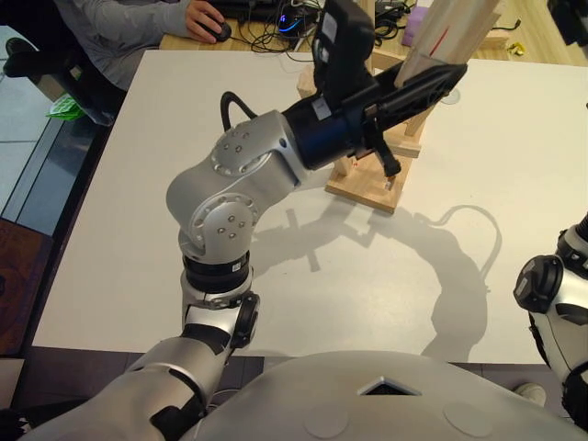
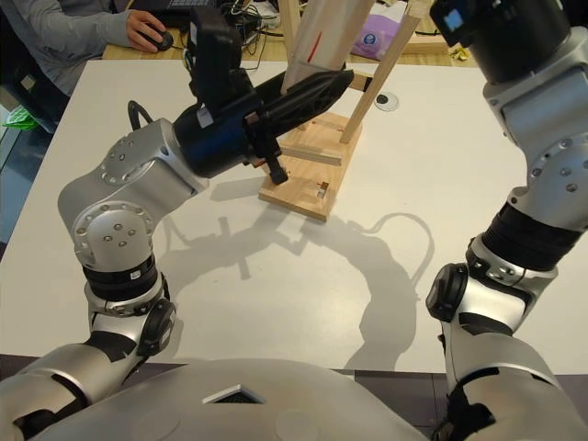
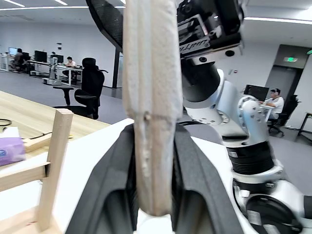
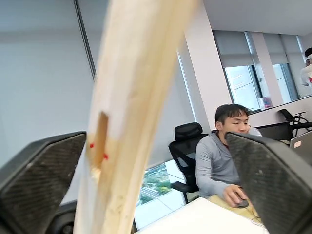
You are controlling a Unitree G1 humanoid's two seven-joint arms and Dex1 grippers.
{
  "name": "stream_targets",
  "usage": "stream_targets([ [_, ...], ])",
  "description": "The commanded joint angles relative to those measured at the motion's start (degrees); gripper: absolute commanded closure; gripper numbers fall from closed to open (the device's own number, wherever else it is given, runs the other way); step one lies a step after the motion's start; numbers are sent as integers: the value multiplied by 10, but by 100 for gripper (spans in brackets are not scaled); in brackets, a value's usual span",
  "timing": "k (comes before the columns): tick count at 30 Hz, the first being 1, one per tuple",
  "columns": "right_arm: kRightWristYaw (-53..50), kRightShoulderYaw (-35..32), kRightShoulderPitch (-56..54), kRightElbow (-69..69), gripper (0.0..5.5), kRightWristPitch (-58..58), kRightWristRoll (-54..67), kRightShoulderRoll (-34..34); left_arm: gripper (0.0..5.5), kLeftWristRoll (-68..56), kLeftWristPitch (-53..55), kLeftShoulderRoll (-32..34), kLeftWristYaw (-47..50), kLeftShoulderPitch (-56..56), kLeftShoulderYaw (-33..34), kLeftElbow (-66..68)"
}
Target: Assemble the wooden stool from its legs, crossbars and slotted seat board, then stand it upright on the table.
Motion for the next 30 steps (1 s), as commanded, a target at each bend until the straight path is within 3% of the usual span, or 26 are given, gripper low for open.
stream_targets([
  [1, -23, -29, -33, 21, 10, 38, 115, -34, 497, -23, -16, 38, -67, 27, 0, 10],
  [5, -47, -14, -38, 1, 10, 61, 185, -63, 497, -14, -51, 75, -136, 52, -15, 19],
  [12, -64, 3, 0, -29, 134, 69, 253, -90, 497, -17, -84, 112, -208, 93, -28, 24],
  [30, -68, 44, 55, -63, 427, 40, 271, -109, 497, -49, -86, 123, -211, 104, -19, 28],
])
